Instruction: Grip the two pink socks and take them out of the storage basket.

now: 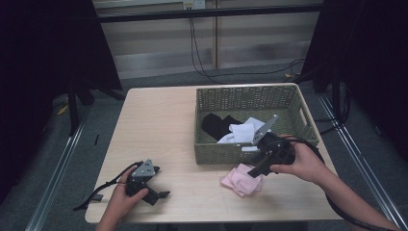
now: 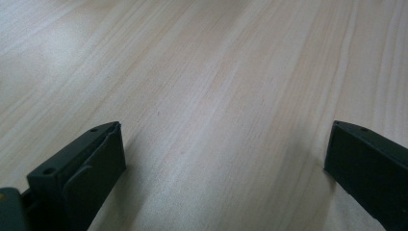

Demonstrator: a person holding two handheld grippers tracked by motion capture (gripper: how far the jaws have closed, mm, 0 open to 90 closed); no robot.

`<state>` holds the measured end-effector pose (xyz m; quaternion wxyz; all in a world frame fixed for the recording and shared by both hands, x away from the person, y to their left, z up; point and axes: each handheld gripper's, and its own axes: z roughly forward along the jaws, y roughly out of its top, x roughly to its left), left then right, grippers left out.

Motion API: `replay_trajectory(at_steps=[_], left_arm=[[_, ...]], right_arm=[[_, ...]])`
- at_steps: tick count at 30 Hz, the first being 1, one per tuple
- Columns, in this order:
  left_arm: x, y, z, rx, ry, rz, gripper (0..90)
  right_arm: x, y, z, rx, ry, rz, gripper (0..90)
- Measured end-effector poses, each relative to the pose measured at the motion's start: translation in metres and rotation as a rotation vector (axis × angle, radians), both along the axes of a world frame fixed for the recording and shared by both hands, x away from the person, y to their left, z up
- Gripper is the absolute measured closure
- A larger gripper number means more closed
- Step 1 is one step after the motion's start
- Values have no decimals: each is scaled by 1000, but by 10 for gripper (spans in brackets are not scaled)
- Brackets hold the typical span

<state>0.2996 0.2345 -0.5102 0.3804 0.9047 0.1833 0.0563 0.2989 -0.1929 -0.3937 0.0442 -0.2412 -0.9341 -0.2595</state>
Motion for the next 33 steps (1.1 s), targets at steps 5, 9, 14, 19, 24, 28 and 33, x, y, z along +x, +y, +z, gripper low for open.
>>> replay_trajectory(at_steps=[5,9,14,19,24,28,33], left_arm=[[0,0,0,-2,1,-1,0],[0,0,0,-1,1,-1,0],[0,0,0,0,0,0,0],[0,0,0,-1,1,-1,0],[0,0,0,0,0,1,0],[0,0,0,0,0,2,0],[0,0,0,1,0,2,0]], right_arm=[[-3,-9,-5,-4,-26,-18,389],[-5,-14,-9,-15,-38,-19,371],[-8,-21,-19,-14,-55,-32,337],[-11,-27,-26,-18,-71,-61,313],[-15,-39,-36,23,-82,-84,298],[-18,-45,-43,36,-94,-95,292],[-21,-52,-56,48,-101,-116,286]])
